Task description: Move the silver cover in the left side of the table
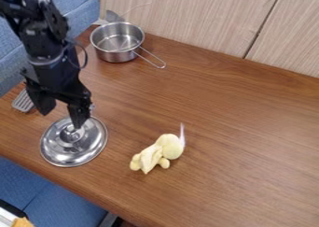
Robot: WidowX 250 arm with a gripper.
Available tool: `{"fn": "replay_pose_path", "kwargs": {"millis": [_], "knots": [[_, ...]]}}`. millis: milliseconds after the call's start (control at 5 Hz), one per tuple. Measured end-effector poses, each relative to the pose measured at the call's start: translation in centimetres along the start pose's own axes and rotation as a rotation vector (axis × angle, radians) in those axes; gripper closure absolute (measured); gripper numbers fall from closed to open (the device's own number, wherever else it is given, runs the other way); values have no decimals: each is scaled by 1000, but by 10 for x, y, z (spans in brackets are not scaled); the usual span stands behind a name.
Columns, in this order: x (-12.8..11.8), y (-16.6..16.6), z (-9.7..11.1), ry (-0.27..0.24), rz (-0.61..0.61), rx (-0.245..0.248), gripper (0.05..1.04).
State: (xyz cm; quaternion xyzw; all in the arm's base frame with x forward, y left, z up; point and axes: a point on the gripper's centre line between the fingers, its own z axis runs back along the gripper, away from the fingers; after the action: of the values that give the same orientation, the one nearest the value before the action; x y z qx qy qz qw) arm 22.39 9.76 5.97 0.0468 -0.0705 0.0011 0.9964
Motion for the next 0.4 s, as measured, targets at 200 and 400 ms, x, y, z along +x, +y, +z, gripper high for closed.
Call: {"fn": "replay_pose_path", "kwargs": {"millis": [200,400], "knots": [[10,3,20,-43,19,6,84],[17,4,48,-110,15,14,84]]}}
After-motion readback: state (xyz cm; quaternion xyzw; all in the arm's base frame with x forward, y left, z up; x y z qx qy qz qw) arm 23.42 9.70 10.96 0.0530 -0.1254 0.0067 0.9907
